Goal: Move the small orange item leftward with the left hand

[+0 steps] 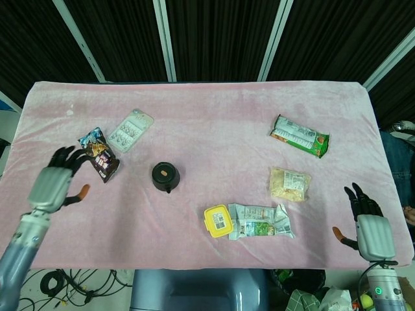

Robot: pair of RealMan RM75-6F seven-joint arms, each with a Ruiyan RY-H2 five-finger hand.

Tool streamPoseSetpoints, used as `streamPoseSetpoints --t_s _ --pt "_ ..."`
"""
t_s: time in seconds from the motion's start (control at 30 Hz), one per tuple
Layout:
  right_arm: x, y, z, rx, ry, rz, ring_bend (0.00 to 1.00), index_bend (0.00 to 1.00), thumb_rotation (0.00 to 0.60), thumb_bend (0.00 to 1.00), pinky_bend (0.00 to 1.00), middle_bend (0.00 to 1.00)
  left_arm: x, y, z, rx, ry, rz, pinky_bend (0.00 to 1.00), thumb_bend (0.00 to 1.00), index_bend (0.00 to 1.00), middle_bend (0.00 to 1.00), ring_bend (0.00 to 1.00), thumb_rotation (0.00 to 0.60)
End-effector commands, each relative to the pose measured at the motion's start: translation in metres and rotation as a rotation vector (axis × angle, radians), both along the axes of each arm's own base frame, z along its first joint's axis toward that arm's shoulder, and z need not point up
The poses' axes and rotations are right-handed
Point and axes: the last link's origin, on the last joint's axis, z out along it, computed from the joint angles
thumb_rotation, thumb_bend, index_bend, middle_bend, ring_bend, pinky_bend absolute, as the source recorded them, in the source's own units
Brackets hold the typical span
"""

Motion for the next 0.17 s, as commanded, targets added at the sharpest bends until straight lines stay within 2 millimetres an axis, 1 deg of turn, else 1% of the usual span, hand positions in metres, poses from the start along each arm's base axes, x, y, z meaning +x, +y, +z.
streamPoseSetpoints --t_s 0.03,0.1,0.17 --pt "0.001 0.0 -0.001 0.002 0.002 0.003 0.12 0.05 0.6 0.15 0.16 0.0 -0.03 -0.061 0.032 0.038 0.041 0.073 0.0 0.37 0.22 0.12 0.0 0.6" --pt "0.001 0.0 -0.001 0.001 0.001 0.005 0.12 0.05 0.6 0.15 0.16 0.0 -0.04 -0.071 0.039 0.067 0.063 0.077 0.0 0.37 0.22 0.12 0.0 0.6" --pt "0.002 -0.001 -0.002 -0.002 -0.004 0.008 0.12 0.05 0.6 0.15 0.16 0.0 -0.049 -0.076 0.042 0.093 0.067 0.078 0.0 0.37 0.22 0.12 0.0 0.6"
